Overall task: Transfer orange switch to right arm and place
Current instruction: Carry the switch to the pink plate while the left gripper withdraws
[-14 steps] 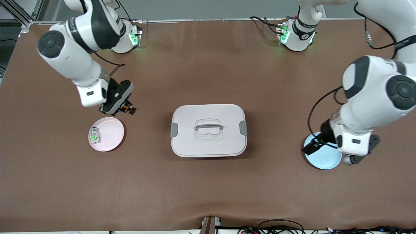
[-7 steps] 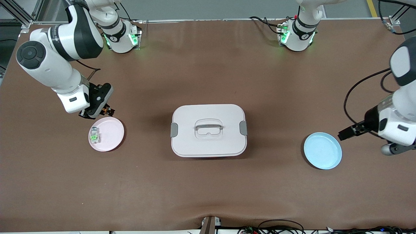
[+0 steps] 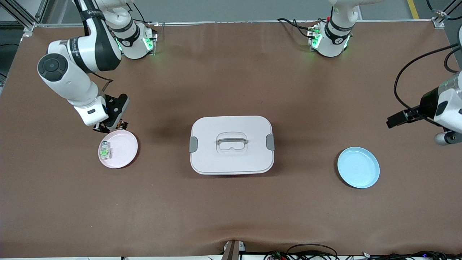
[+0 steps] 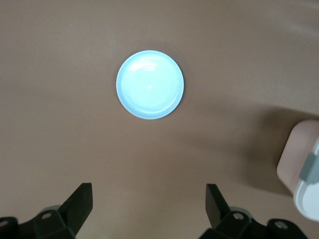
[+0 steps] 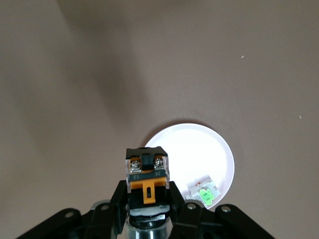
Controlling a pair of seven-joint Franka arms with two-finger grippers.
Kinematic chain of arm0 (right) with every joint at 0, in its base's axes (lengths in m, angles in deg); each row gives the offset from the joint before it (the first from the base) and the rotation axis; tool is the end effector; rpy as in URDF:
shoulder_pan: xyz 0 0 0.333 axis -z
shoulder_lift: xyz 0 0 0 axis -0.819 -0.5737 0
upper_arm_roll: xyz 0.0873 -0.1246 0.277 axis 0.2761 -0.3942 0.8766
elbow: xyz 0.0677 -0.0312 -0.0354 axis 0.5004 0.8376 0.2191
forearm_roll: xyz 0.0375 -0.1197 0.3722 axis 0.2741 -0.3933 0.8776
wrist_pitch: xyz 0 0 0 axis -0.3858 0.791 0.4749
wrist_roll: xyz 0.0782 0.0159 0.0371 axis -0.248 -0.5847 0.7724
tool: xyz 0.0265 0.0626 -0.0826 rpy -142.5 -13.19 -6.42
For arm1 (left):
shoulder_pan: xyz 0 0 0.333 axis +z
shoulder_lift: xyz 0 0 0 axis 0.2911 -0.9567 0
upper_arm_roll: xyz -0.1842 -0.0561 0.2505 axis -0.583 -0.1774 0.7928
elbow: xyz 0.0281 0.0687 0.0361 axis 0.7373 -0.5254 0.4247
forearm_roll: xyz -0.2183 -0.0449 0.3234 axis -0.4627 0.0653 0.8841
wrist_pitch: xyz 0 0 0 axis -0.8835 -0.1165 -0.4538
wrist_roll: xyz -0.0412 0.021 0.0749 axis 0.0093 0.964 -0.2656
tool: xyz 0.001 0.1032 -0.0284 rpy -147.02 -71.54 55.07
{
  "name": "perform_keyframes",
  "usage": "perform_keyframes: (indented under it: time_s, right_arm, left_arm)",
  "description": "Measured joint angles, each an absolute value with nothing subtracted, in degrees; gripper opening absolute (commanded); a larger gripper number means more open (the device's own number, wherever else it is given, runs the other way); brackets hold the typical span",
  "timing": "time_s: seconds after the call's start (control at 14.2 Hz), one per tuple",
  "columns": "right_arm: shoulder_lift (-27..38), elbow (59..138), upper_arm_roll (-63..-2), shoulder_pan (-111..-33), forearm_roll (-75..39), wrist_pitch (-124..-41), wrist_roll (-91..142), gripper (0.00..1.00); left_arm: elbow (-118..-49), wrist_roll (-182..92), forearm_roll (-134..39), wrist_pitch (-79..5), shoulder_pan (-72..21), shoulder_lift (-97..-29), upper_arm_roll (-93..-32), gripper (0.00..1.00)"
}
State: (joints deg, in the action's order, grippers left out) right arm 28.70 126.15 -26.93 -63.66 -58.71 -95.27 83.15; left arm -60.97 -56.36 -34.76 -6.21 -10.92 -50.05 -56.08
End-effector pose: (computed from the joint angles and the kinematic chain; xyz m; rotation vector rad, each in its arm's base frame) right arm 0.5276 0.0800 0.3857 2.4648 1.8458 0.0136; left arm 0.6113 -0.0411 0.5965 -3.0897 -0.3359 0.0888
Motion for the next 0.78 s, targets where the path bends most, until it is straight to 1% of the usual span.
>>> perform_keyframes:
  time_s: [0.21,0.49,0.64,0.78]
  right_arm:
    - [28.57,131.32,-26.96,-61.17,-58.72,-103.18,89.26,0.0]
    - [27.09,138.06,-26.93,-60.46,-58.72,-114.98,91.14,0.0]
    - [24.23,140.14,-26.93,-59.72,-58.72,-121.02,91.75,0.0]
    - [20.52,140.46,-26.92,-58.4,-58.72,-126.04,92.67,0.0]
  left_arm:
    - [-65.92,-50.56,-34.76,-5.9,-11.02,-45.07,-55.08,1.0]
    - [-71.97,-46.92,-34.76,-6.87,-15.21,-38.63,-49.69,1.0]
    - [-74.39,-46.15,-34.77,-7.75,-15.89,-36.49,-48.84,1.0]
    - [-76.2,-46.11,-34.78,-9.11,-15.93,-35.24,-48.82,1.0]
